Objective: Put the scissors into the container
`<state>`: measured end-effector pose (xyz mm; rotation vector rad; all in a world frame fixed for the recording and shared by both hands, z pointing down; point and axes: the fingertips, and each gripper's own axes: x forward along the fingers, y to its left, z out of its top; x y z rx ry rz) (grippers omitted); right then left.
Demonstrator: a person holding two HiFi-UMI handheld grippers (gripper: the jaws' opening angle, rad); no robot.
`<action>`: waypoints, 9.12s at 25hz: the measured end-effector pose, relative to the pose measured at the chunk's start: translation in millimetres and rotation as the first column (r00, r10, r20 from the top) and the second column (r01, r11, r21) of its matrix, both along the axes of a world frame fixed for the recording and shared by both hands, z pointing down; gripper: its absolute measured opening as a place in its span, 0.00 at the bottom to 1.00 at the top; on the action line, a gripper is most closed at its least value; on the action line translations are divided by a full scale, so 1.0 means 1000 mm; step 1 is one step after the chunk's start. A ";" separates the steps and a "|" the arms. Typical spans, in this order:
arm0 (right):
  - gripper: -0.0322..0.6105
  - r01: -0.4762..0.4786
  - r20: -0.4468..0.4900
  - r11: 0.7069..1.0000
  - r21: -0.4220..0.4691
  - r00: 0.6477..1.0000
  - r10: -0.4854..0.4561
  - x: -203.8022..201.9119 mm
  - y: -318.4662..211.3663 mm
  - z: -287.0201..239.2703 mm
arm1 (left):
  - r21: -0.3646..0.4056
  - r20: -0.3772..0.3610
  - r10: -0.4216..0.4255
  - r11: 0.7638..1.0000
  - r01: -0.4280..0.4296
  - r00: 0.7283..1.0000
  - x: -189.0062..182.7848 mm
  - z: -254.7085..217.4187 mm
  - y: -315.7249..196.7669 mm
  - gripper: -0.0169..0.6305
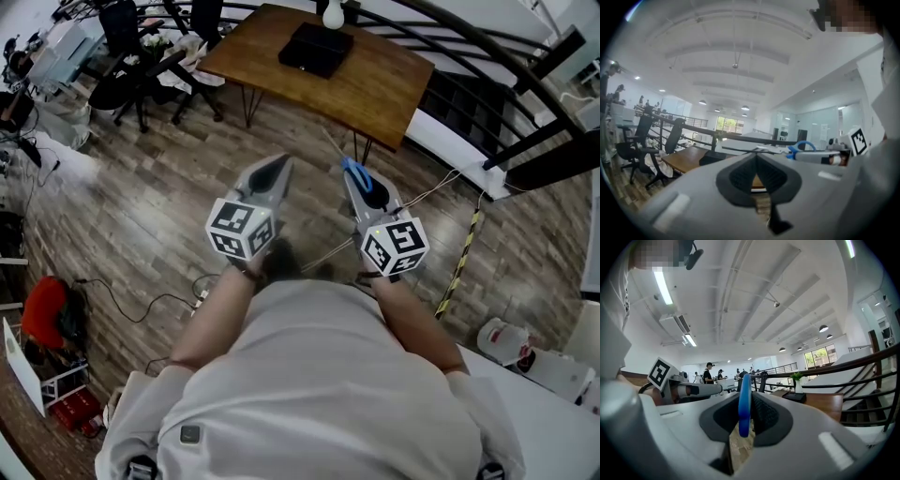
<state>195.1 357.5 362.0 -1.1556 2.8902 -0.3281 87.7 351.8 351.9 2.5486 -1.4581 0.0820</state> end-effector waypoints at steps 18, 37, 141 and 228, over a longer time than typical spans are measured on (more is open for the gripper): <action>0.14 -0.006 0.013 0.999 -0.032 1.000 0.006 -0.005 -0.049 0.007 | -0.013 -0.024 0.029 0.999 -0.030 0.999 0.001 0.007 -0.053 0.03; 0.14 -0.051 -0.012 0.999 0.007 0.999 0.051 -0.118 -0.169 -0.005 | 0.017 0.002 0.094 0.995 -0.094 0.996 -0.107 -0.003 -0.181 0.03; 0.14 -0.141 0.055 0.989 -0.050 0.988 0.144 -0.252 -0.620 -0.027 | -0.004 0.015 0.389 0.921 -0.389 0.921 -0.191 -0.025 -0.640 0.03; 0.14 0.058 0.013 0.606 -0.794 0.997 -0.078 -0.192 -0.781 0.349 | -0.565 0.032 0.318 0.788 -0.245 0.948 -0.146 0.306 -0.800 0.03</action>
